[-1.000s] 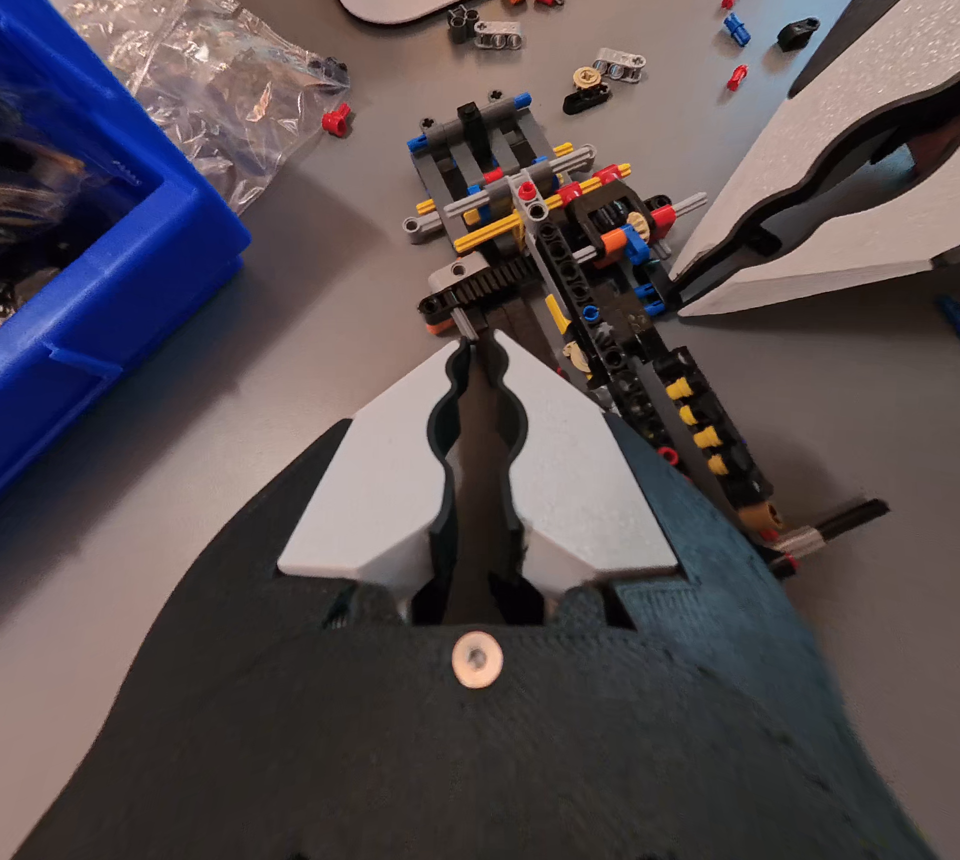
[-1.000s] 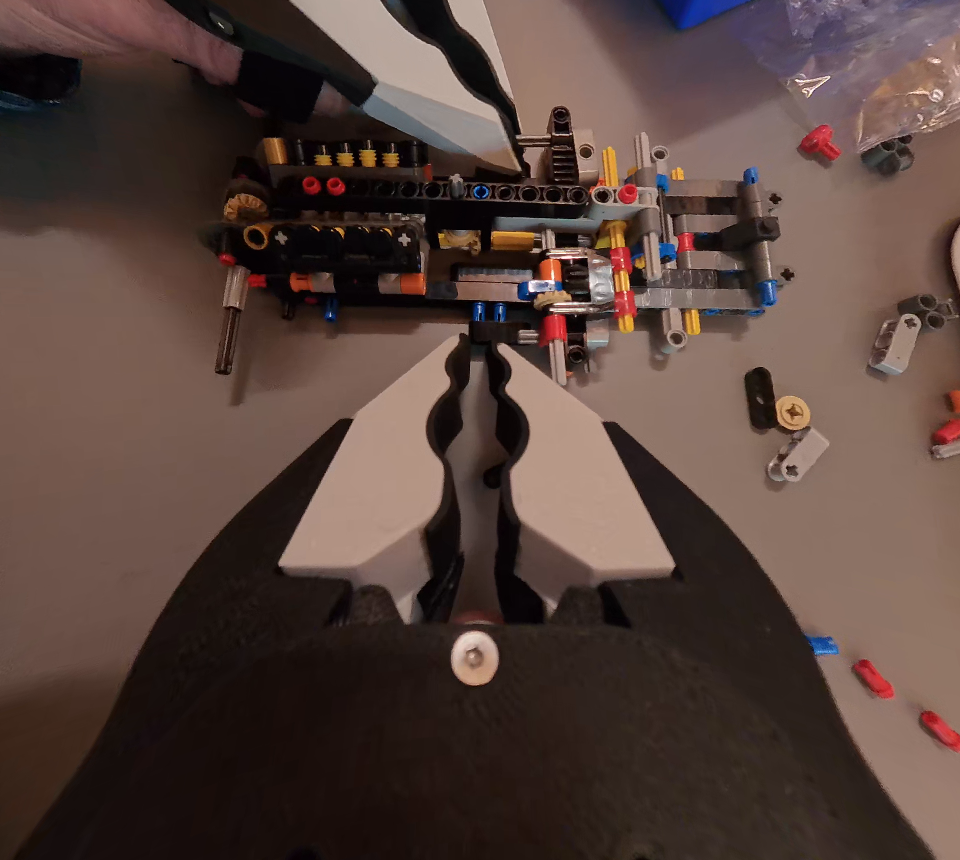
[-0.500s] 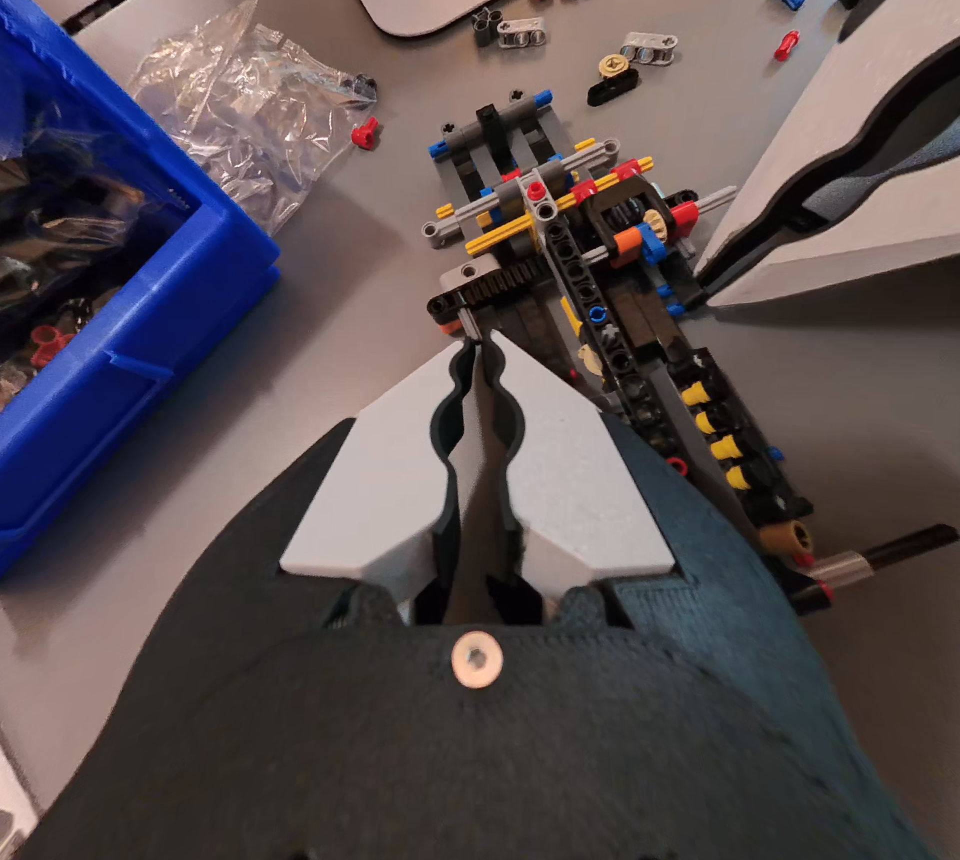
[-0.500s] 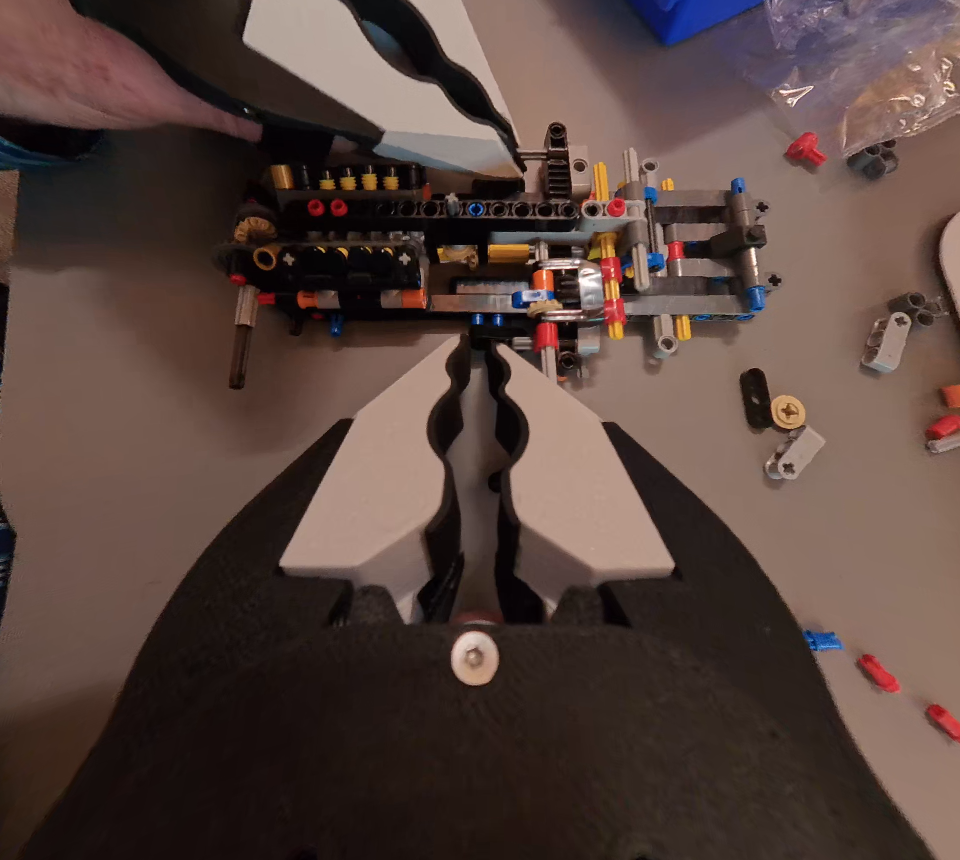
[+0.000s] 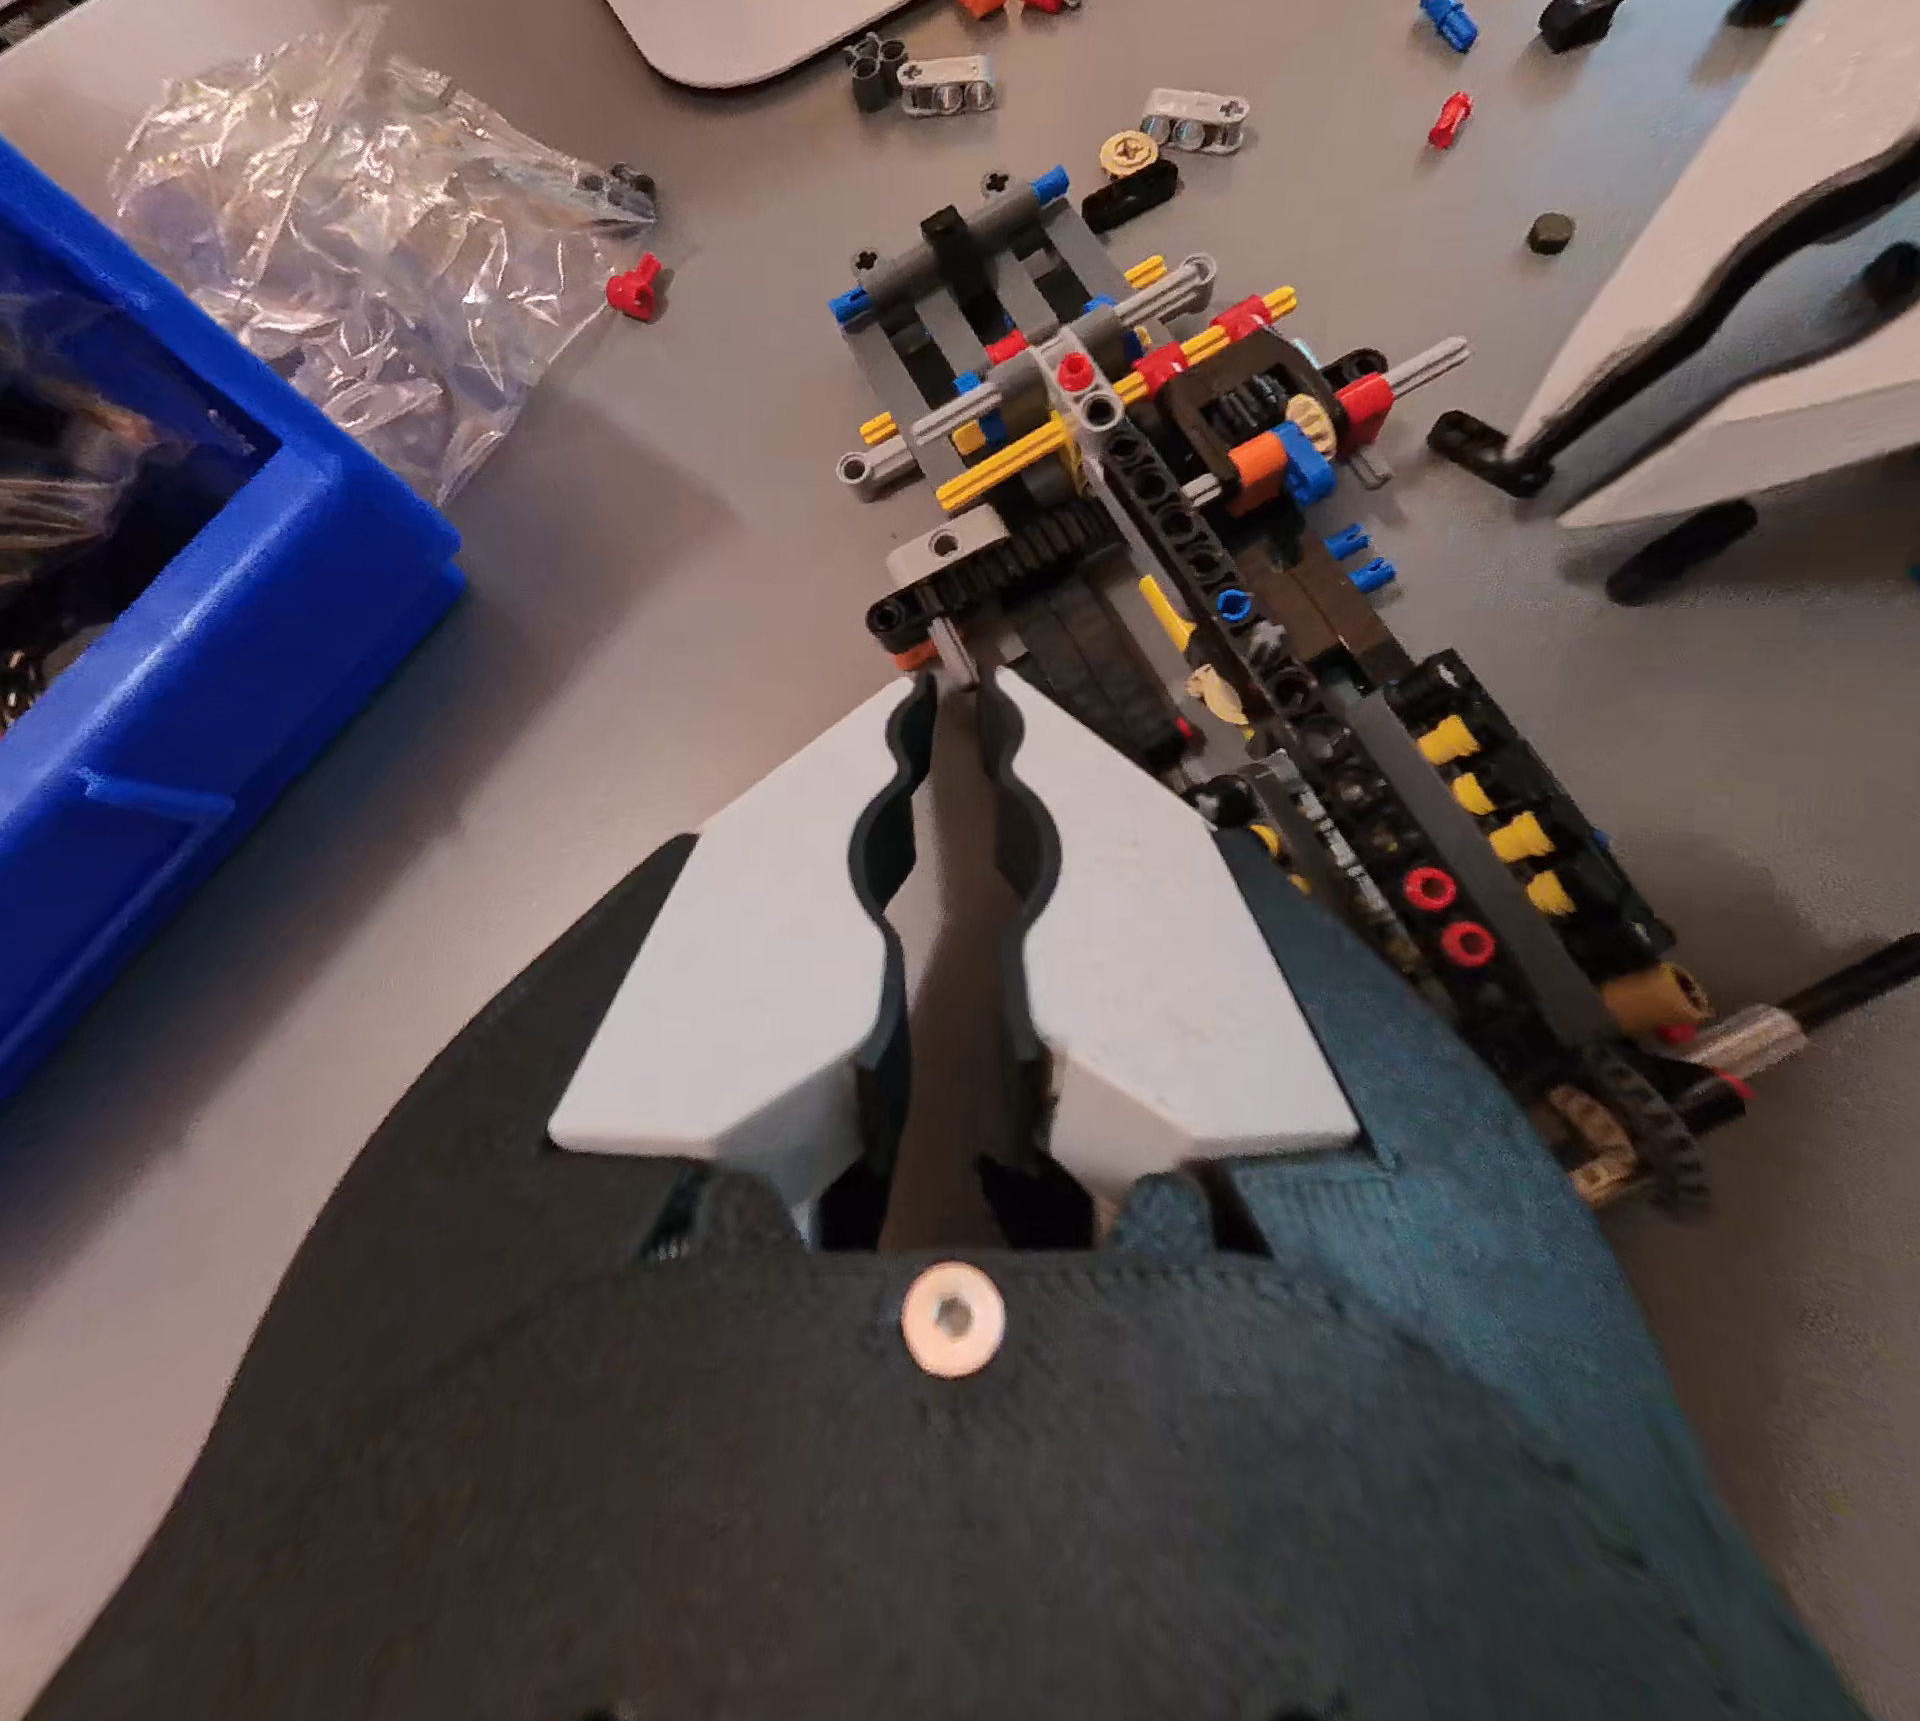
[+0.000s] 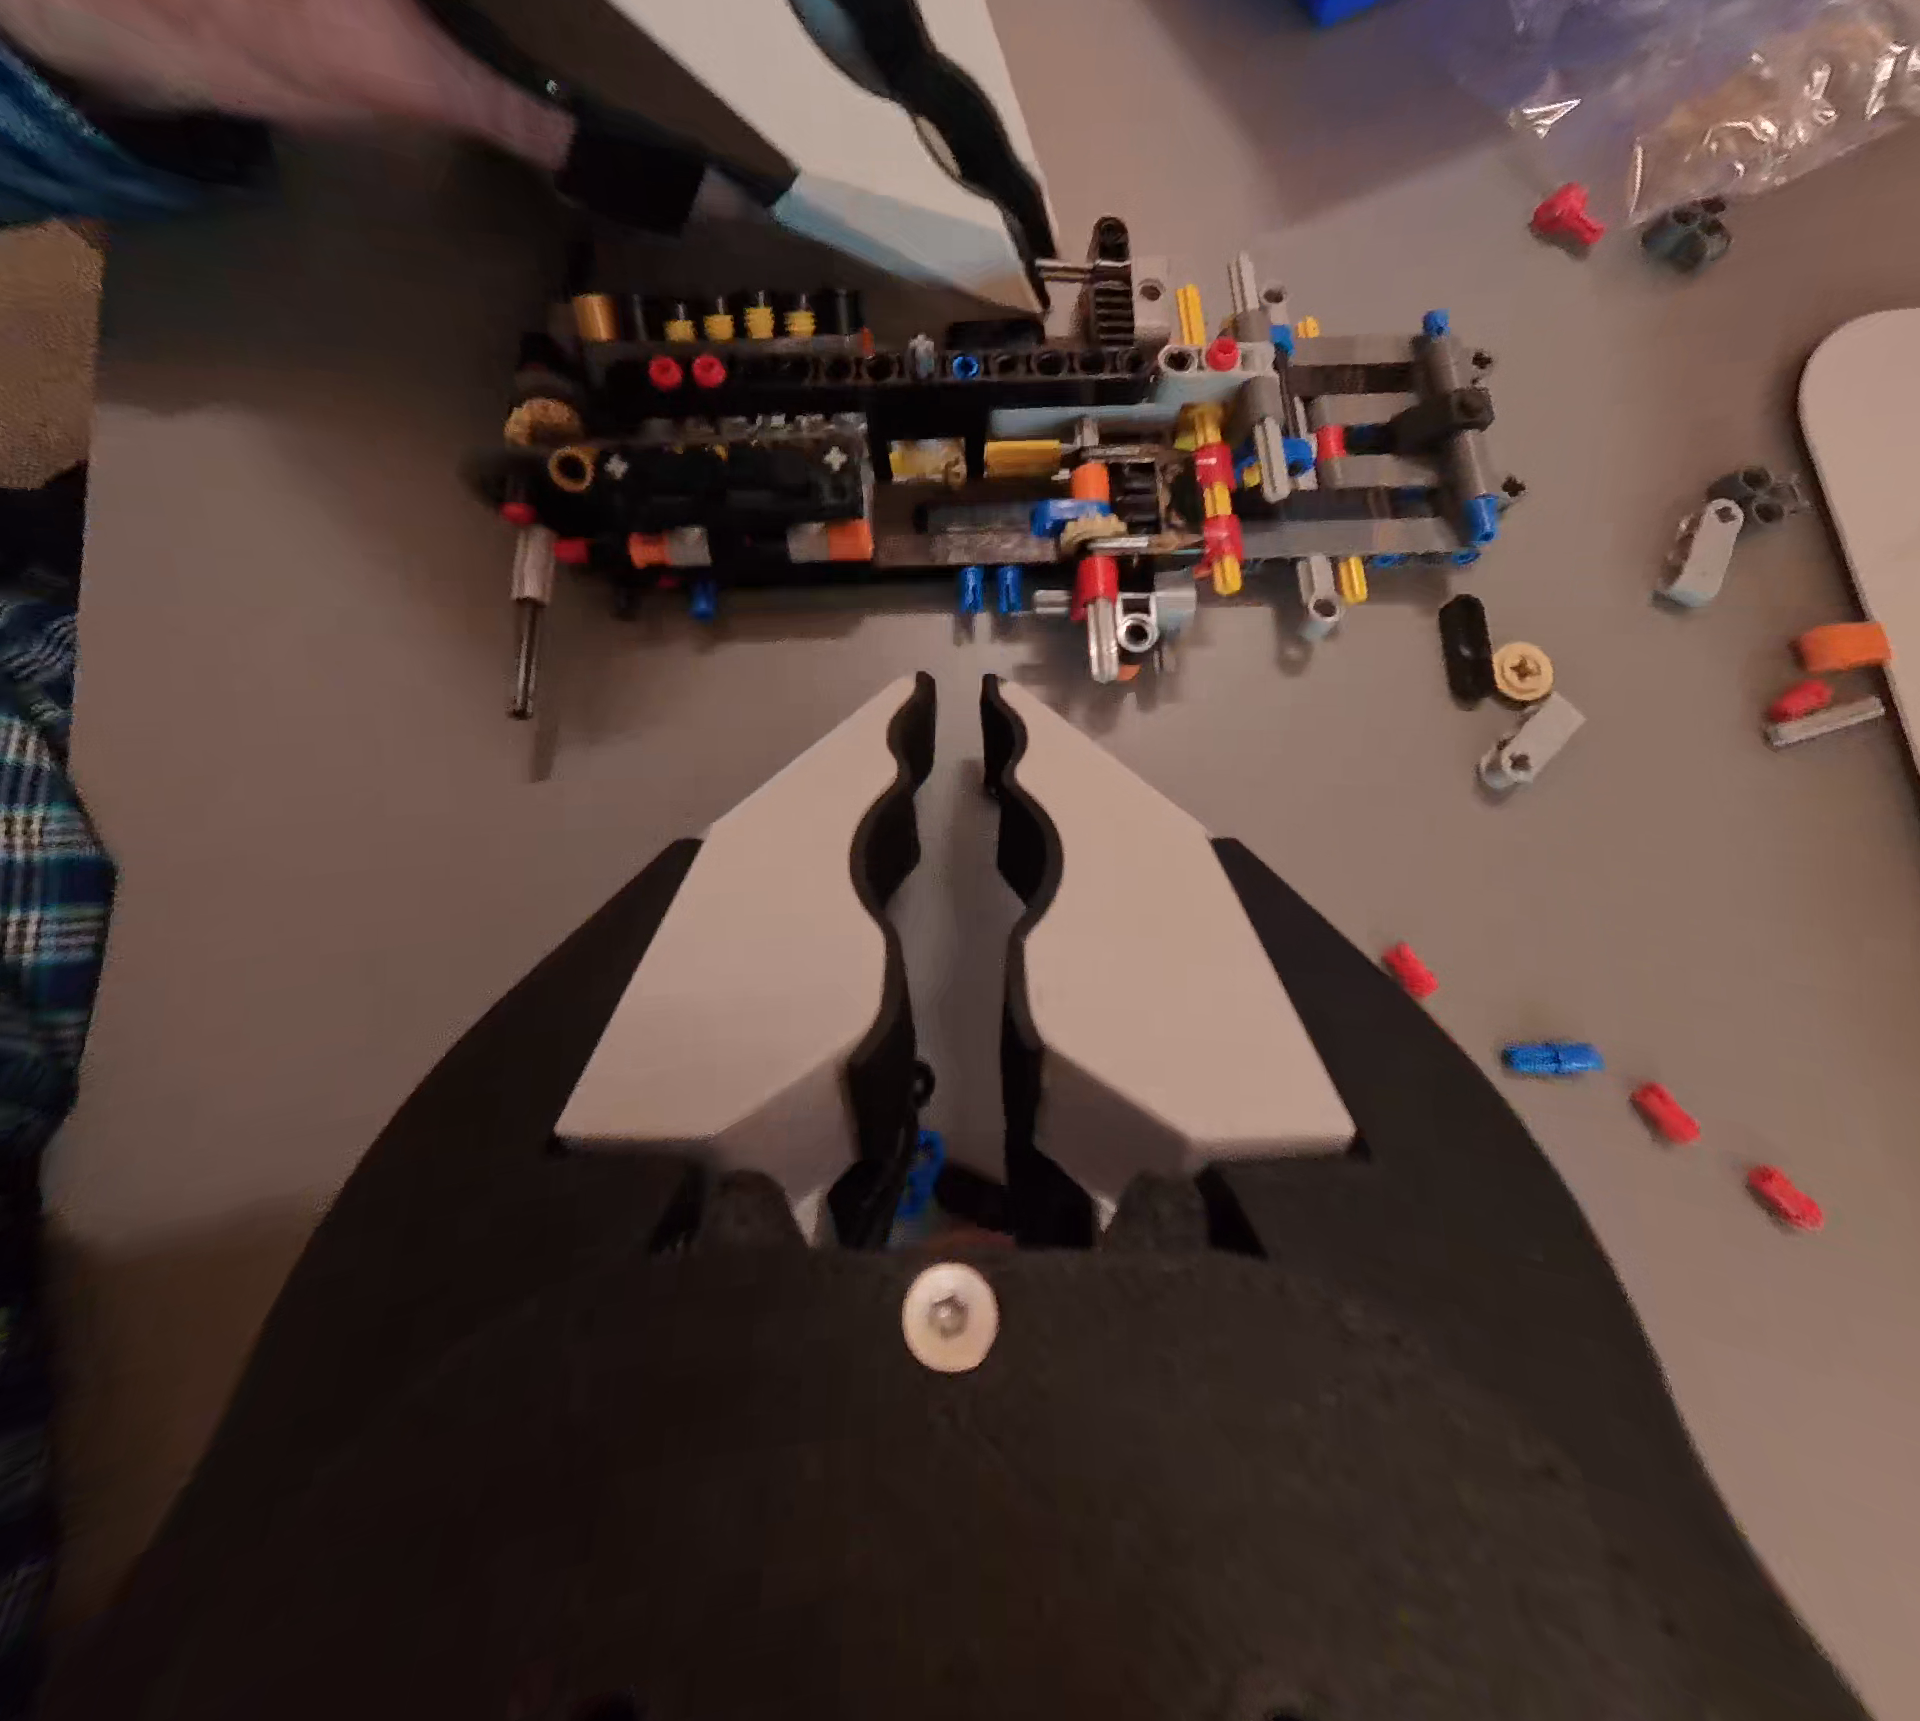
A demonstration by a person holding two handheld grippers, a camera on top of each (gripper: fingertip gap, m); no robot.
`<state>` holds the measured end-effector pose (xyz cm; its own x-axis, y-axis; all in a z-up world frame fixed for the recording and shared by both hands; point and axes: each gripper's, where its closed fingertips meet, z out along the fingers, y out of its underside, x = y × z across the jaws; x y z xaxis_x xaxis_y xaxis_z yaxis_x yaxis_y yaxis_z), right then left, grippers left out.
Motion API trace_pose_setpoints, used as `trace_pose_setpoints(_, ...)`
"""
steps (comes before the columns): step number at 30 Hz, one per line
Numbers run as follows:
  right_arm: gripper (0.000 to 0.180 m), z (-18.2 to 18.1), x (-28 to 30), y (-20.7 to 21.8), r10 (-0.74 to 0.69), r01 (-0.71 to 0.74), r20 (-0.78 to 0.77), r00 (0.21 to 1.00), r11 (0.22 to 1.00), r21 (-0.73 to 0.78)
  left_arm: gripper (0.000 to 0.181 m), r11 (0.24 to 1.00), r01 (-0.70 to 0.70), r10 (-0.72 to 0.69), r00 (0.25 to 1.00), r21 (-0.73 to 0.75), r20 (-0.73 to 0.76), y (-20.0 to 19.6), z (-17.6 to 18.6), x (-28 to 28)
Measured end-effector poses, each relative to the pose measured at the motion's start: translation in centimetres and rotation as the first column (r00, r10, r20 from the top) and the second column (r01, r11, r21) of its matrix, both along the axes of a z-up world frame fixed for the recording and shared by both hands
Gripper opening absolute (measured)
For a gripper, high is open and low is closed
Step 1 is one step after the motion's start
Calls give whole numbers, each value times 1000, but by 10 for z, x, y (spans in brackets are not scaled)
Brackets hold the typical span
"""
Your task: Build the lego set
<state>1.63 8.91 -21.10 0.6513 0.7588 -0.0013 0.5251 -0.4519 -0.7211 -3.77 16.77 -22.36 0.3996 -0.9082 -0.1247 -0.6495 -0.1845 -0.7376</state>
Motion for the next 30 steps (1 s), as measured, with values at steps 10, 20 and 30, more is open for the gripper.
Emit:
trace_pose_setpoints(10, 16, -13, 11, -32, 82, -75, 85, 993, 994, -78, 29, 987, 33, -18, 995, -156, 101, -13, 14, -8)
trace_pose_setpoints(20, 7, -17, 7, -29, 79, -82, 187, 979, 997, 7, 29, 986, 73, -52, 988, -149, 142, -34, 34, -4)
trace_pose_setpoints(30, 7, -13, 7, -37, 98, -92, 115, 989, 994, -59, 29, 971, 92, -58, 986, -221, 158, -51, 27, -10)
